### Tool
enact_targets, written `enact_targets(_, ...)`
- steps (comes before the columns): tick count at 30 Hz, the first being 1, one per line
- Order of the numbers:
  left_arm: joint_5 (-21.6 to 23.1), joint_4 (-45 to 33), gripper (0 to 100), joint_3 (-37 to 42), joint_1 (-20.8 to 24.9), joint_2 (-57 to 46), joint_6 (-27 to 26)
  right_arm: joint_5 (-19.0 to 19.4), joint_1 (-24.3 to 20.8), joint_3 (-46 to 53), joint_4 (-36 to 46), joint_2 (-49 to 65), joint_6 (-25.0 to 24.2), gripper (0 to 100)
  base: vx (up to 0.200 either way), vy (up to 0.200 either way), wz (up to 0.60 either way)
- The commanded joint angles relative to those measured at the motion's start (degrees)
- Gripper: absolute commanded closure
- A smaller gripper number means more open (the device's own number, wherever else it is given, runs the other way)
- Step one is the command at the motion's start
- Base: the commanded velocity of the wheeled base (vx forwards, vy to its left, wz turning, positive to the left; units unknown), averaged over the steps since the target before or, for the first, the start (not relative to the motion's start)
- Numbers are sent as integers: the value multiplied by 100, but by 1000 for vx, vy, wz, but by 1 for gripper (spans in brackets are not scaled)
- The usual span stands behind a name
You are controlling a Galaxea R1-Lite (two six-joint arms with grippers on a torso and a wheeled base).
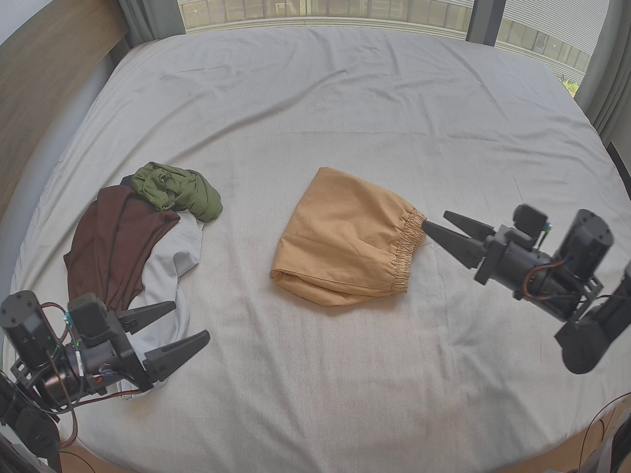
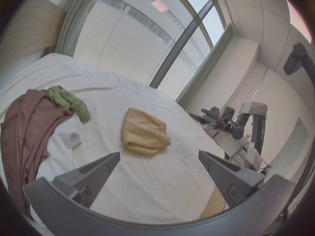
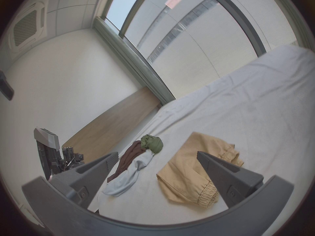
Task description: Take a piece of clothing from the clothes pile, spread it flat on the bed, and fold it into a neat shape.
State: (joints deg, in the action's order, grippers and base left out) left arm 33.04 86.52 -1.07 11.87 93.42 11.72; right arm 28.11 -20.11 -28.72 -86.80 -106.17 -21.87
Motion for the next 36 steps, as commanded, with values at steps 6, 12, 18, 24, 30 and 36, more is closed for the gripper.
enact_targets(6,221,-3976,0,107,-71,-5712,1043,1,860,2679,3002,6082,1317,0,0,0,0)
enact_targets(12,150,-7377,0,-130,-141,-8401,665,45,1748,2582,5313,8332,1361,0,0,0,0)
enact_targets(18,-781,-8230,0,-77,-141,-8806,120,485,1932,2608,7370,10406,1343,0,0,0,0)
enact_targets(24,-1388,-8265,0,107,-238,-8797,-424,221,1994,2872,8355,10617,1721,0,0,0,0)
enact_targets(30,-2038,-8291,0,107,-722,-8814,-679,-2618,1994,2872,8381,10617,1976,0,0,0,0)
enact_targets(36,-3031,-8300,0,107,-783,-8806,-873,-3233,2003,2872,8565,10617,1950,0,0,0,0)
